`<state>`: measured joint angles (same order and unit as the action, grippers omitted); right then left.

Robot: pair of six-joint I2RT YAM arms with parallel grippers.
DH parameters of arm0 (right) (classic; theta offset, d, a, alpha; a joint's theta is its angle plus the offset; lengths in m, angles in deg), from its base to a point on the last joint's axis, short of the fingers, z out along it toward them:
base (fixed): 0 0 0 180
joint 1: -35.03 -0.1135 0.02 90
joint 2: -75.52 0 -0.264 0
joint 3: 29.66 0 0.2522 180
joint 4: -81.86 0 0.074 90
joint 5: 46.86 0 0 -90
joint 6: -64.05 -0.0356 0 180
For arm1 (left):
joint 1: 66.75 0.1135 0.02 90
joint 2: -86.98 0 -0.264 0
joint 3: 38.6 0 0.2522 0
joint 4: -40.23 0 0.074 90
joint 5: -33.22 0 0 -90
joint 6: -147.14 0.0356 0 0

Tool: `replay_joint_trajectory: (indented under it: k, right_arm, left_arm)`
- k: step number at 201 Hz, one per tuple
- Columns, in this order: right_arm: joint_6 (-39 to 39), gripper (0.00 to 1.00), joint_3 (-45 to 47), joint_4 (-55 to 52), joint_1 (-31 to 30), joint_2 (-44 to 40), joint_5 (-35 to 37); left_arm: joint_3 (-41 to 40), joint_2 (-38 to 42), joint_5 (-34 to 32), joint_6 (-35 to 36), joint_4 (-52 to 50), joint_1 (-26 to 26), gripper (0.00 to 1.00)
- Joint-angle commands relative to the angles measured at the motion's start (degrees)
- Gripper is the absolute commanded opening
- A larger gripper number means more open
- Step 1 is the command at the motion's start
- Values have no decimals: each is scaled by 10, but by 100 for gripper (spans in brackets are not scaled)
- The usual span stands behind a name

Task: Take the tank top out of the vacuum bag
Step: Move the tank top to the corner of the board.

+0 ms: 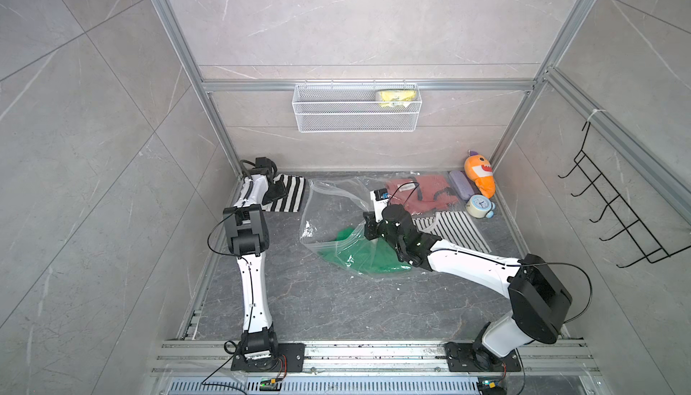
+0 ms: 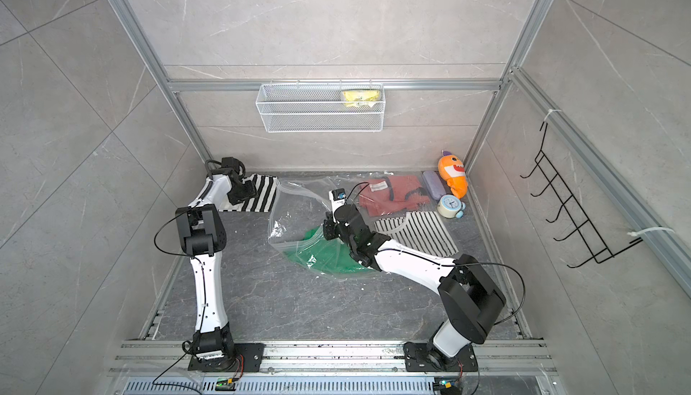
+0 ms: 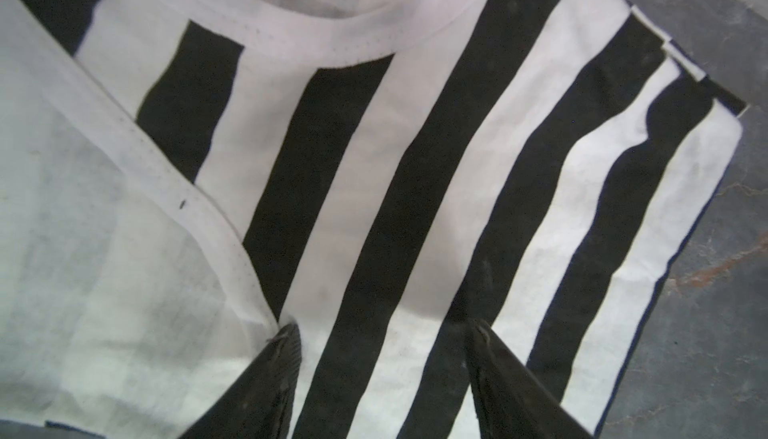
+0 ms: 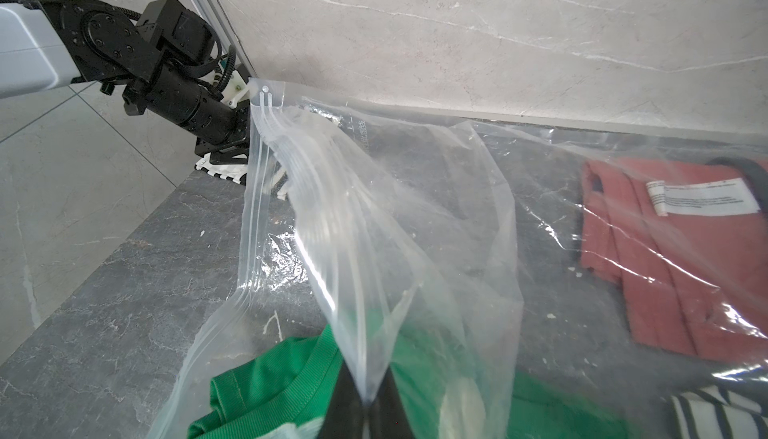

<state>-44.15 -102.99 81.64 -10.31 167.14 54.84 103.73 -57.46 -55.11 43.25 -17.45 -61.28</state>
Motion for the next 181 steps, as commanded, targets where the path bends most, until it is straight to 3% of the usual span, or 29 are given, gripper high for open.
replay_joint_trajectory:
  k: [1,78,125,151,181]
  right_arm:
    - [-1,0,2,17,0,2,-4]
    - [-1,0,1,18,-3,6,-9]
    - [5,0,-6,13,-8,10,-12]
    - [22,0,-29,-6,-16,19,-40]
    - [63,0,-53,-22,-44,43,-107]
  left_arm:
    - [23,-28,15,3,-31,3,67]
    - [35,-22,20,-6,-27,6,69]
    - [2,82,12,-13,-11,5,77]
    - [-86,200,2,-25,14,6,78]
    - [-313,390,51,-79,102,5,78]
